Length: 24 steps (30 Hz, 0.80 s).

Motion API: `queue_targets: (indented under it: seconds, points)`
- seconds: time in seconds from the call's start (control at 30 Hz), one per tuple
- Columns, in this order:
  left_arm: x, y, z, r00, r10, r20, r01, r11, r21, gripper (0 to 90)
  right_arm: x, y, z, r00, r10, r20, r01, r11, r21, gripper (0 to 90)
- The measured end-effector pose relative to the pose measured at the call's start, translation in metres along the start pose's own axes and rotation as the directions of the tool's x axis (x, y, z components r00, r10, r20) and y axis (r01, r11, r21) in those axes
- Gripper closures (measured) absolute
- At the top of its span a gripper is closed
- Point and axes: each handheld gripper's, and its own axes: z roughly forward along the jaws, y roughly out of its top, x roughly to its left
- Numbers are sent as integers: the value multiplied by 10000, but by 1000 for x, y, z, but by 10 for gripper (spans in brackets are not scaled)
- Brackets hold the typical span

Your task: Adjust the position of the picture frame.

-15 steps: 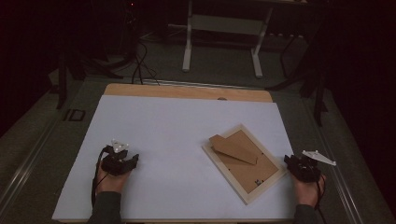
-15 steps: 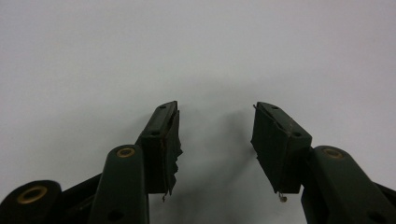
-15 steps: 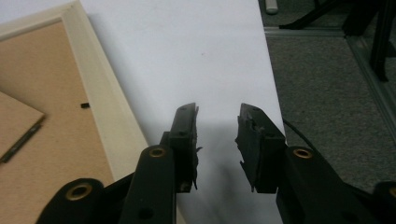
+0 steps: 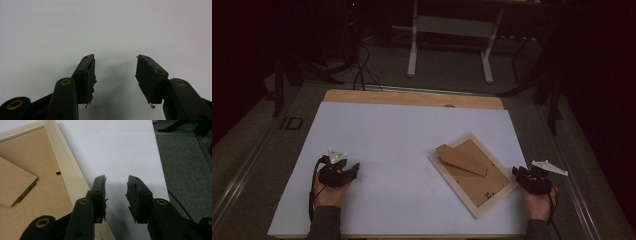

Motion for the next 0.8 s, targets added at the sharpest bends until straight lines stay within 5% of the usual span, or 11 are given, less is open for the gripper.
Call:
queue_targets:
  seconds: [0.37, 0.8]
  points:
    - [-1, 0, -1, 9999, 67, 112, -67, 10000, -26, 548, 6, 1, 1, 9996, -215, -158, 218, 9996, 196, 842]
    - [-4, 0, -2, 9987, 159, 476, -163, 9998, 97, 874, 14, 8, 16, 9999, -127, -79, 131, 9988, 478, 899]
